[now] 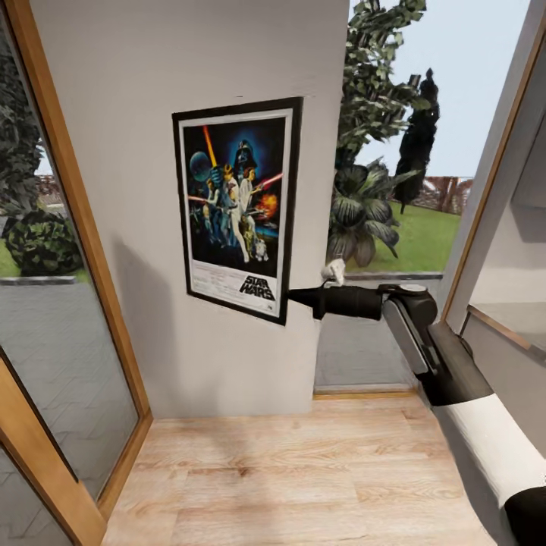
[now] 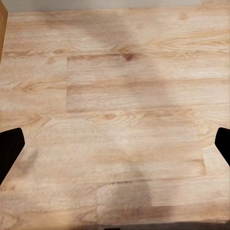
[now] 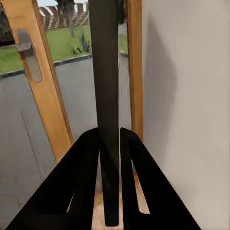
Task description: Pick up the poster from the kitchen countertop and hang it on one of the wall nails in the kitchen.
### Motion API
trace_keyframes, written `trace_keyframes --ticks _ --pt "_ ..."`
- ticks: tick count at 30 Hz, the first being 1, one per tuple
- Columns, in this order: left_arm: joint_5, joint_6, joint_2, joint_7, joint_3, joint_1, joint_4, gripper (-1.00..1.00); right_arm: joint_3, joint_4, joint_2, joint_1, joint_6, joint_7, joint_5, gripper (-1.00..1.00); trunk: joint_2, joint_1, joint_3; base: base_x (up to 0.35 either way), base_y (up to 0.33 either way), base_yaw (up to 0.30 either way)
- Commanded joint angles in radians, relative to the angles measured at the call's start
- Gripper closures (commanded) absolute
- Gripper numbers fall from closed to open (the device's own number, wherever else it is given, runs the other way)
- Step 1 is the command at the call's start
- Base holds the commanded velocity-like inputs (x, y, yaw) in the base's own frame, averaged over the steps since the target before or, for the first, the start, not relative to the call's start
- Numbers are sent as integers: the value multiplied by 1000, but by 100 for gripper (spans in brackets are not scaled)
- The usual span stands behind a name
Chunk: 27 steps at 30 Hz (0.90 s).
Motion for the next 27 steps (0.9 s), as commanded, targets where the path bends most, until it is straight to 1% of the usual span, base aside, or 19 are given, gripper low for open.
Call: trace_keyframes --ticks 1,3,4,5,8,10,15,17,18,20,24,27 --pt "0 -1 0 -7 4 0 -1 -100 1 12 0 -25 13 2 -23 100 -1 0 0 0 0 0" --pt "0 -1 0 -7 4 0 -1 -100 0 35 0 -52 17 6 -34 100 -1 0 0 0 0 0" --pt "0 -1 0 -7 4 0 -1 -100 0 119 1 -118 22 70 -48 100 -1 0 0 0 0 0" --pt "0 -1 0 -7 4 0 -1 -100 0 163 1 -144 22 117 -50 100 -1 0 0 0 0 0" --pt "0 -1 0 -7 4 0 -1 -100 0 236 1 -192 21 187 -51 100 -1 0 0 0 0 0" --pt "0 -1 0 -7 4 0 -1 -100 0 269 1 -216 21 212 -52 100 -1 0 0 0 0 0" --pt "0 -1 0 -7 4 0 -2 -100 2 297 2 -255 22 240 -53 100 -1 0 0 0 0 0" --pt "0 -2 0 -7 4 0 -2 -100 3 301 6 -266 22 264 -52 100 -1 0 0 0 0 0" --pt "0 -2 0 -7 4 0 -2 -100 6 301 12 -272 23 291 -50 100 -1 0 0 0 0 0" --pt "0 -2 0 -7 4 0 -2 -100 7 299 13 -273 23 296 -49 100 -1 0 0 0 0 0" --pt "0 -2 0 -7 4 0 -2 -100 11 297 13 -273 21 341 -47 100 -1 0 0 0 0 0" --pt "0 -3 0 -7 4 0 -2 -100 16 299 12 -273 20 353 -46 100 -1 0 0 0 0 0"
